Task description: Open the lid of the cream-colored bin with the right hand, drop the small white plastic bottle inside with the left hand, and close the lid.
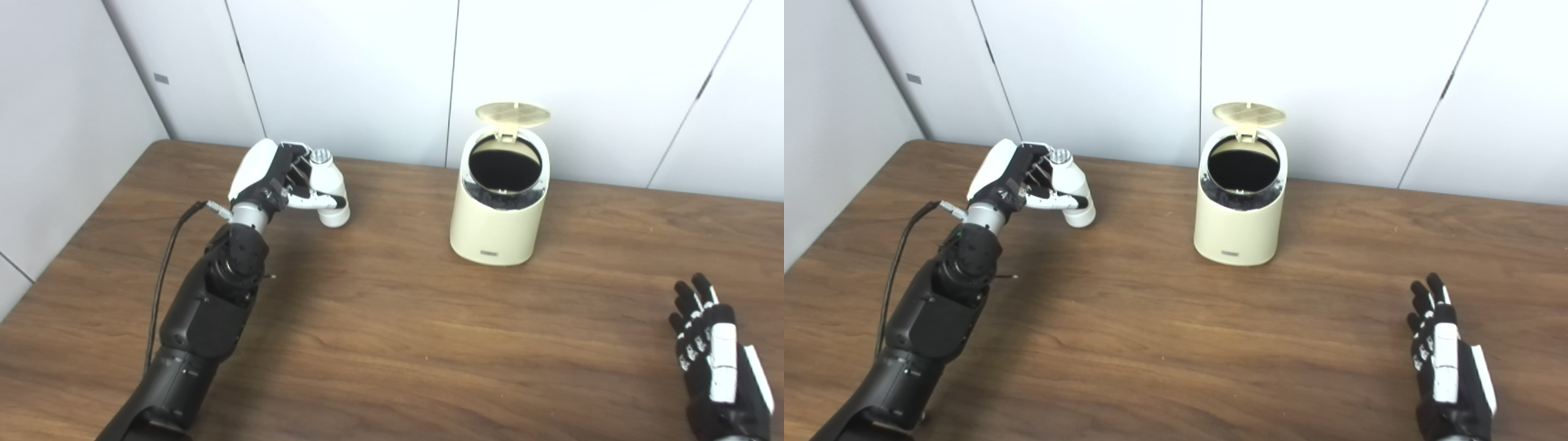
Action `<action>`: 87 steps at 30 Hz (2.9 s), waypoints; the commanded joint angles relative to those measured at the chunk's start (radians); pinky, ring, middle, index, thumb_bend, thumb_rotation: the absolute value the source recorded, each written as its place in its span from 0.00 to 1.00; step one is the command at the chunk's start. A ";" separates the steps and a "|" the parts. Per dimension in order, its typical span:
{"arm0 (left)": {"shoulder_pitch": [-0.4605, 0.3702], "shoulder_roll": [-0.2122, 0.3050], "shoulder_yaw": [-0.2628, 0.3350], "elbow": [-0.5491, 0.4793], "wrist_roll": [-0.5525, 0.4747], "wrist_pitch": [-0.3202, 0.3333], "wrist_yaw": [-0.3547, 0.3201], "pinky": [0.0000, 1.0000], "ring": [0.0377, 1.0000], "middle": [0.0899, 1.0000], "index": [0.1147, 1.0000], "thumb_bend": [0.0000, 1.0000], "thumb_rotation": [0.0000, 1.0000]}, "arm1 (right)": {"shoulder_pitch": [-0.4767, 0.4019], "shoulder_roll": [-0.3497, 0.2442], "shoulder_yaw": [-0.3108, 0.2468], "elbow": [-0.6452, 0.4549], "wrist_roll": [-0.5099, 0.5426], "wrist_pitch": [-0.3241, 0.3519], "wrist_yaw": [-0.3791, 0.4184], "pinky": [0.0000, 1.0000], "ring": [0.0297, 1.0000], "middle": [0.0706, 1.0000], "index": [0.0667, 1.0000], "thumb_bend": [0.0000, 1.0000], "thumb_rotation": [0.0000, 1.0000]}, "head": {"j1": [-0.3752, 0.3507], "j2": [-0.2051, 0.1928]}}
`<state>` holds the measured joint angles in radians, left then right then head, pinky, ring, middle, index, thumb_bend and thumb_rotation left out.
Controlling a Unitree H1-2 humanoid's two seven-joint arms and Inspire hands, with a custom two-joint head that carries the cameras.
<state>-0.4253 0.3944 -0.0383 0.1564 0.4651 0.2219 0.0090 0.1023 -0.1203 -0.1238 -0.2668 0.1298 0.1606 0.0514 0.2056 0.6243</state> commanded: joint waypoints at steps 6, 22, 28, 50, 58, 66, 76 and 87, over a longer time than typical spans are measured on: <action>-0.033 0.014 -0.001 -0.007 0.015 -0.051 0.052 0.38 0.39 0.44 0.43 0.50 0.00 | -0.020 -0.011 -0.003 -0.005 0.011 -0.043 0.011 1.00 1.00 0.94 1.00 0.56 1.00 | -0.007 0.000; -0.017 -0.086 -0.006 -0.345 0.038 -0.055 0.044 0.37 0.40 0.45 0.42 0.50 0.00 | -0.019 -0.006 0.010 0.026 -0.013 -0.073 0.005 1.00 1.00 0.94 1.00 0.55 1.00 | -0.088 0.005; -0.046 -0.128 -0.020 -0.444 0.061 -0.039 0.015 0.33 0.37 0.45 0.42 0.50 0.00 | -0.014 0.005 0.015 0.031 -0.033 -0.070 -0.010 1.00 0.98 0.92 0.99 0.56 1.00 | -0.130 0.006; -0.089 -0.229 -0.094 -0.452 0.150 -0.138 0.020 0.31 0.36 0.45 0.43 0.50 0.00 | -0.017 0.011 0.022 0.074 -0.038 -0.084 -0.010 1.00 0.99 0.92 0.97 0.60 1.00 | -0.164 -0.005; -0.120 -0.267 -0.102 -0.352 0.142 -0.201 0.032 0.35 0.38 0.45 0.43 0.50 0.00 | -0.024 0.011 0.030 0.092 -0.070 -0.087 -0.017 1.00 1.00 0.92 0.98 0.63 1.00 | -0.171 -0.013; -0.129 -0.286 -0.110 -0.263 0.149 -0.267 0.074 0.37 0.39 0.46 0.41 0.50 0.00 | -0.031 0.016 0.038 0.109 -0.052 -0.101 -0.008 1.00 1.00 0.94 0.99 0.66 1.00 | -0.172 -0.019; -0.148 -0.298 -0.127 -0.171 0.172 -0.333 0.131 0.37 0.39 0.48 0.41 0.50 0.00 | -0.037 0.024 0.037 0.109 -0.054 -0.094 -0.018 1.00 1.00 0.95 0.98 0.70 1.00 | -0.179 -0.022; -0.158 -0.300 -0.134 -0.119 0.193 -0.368 0.180 0.38 0.39 0.48 0.41 0.50 0.00 | -0.037 0.030 0.044 0.101 -0.049 -0.066 -0.018 1.00 1.00 0.95 0.98 0.70 1.00 | -0.187 -0.024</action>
<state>-0.5271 0.0985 -0.1727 0.0480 0.6554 -0.1175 0.1582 0.0726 -0.0945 -0.0905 -0.1647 0.0808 0.0555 0.0290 0.0184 0.5998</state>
